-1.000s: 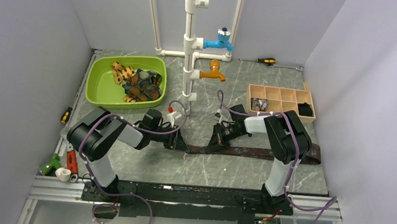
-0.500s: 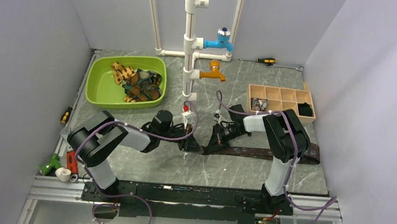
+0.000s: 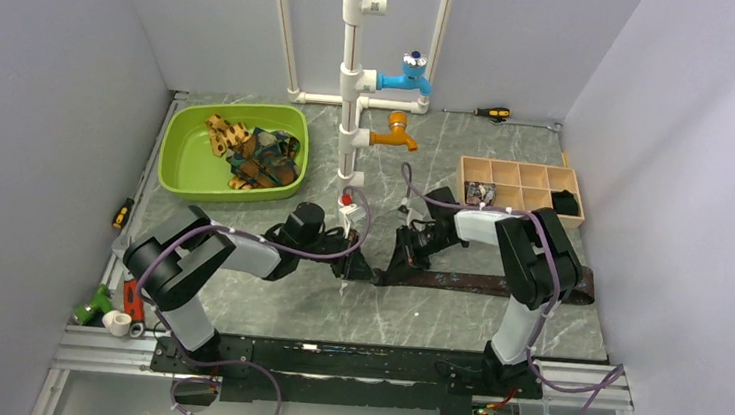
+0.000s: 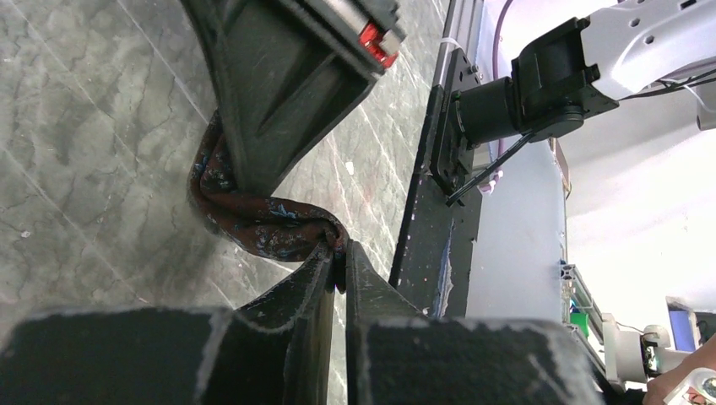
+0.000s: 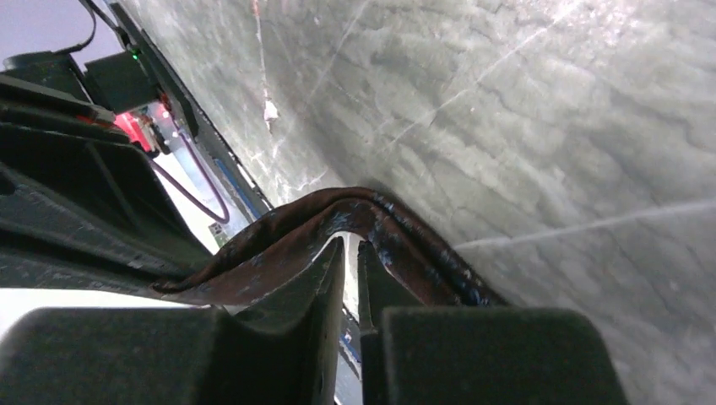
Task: Roll the ties
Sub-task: Roll the tie at the center of the board.
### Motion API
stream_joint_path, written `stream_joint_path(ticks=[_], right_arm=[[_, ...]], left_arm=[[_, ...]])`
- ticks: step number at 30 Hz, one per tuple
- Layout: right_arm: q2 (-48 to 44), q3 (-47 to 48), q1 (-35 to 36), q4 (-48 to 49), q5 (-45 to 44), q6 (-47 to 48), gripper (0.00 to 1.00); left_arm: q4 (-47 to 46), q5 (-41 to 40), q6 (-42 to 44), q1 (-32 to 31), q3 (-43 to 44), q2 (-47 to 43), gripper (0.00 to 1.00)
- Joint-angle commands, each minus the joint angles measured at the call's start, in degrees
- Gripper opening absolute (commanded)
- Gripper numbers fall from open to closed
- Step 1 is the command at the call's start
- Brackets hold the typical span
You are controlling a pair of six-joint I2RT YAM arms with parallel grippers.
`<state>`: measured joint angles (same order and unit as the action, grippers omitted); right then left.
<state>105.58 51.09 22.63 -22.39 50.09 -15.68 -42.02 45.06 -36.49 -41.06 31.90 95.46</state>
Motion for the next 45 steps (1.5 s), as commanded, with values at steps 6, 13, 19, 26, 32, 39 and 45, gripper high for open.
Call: stream_joint_path(ticks=[6, 13, 19, 26, 32, 39, 45], right_arm=[[-7.0, 4.2, -7.7, -13.9, 1.5, 7.6, 0.22], [-7.9, 3.8, -13.1, -19.1, 4.8, 12.6, 0.42], [-7.5, 3.5, -13.9, -19.3, 7.4, 13.0, 0.47], [-5.0, 3.3, -13.7, -17.5, 6.3, 12.5, 0.51], [-2.9, 3.0, -12.1, -14.7, 4.5, 11.1, 0.44], [-1.3, 3.4, -8.4, -11.7, 0.9, 9.2, 0.41], [1.0, 4.6, -6.5, -12.2, -1.1, 10.4, 0.37]], left_arm=[[1.5, -0.7, 1.4, 0.0, 4.2, 0.1, 0.14], [0.1, -0.8, 1.0, -1.4, 6.9, 3.6, 0.21], [-2.5, -0.6, -0.8, -2.8, 9.8, 9.3, 0.41], [-3.8, -0.3, -2.4, -2.4, 11.3, 14.8, 0.44], [-4.9, 0.1, -3.4, -2.3, 11.9, 15.7, 0.37], [-6.1, 0.5, -4.1, -2.3, 11.8, 16.2, 0.36], [-6.9, 0.1, -4.8, -2.0, 11.3, 16.5, 0.37]])
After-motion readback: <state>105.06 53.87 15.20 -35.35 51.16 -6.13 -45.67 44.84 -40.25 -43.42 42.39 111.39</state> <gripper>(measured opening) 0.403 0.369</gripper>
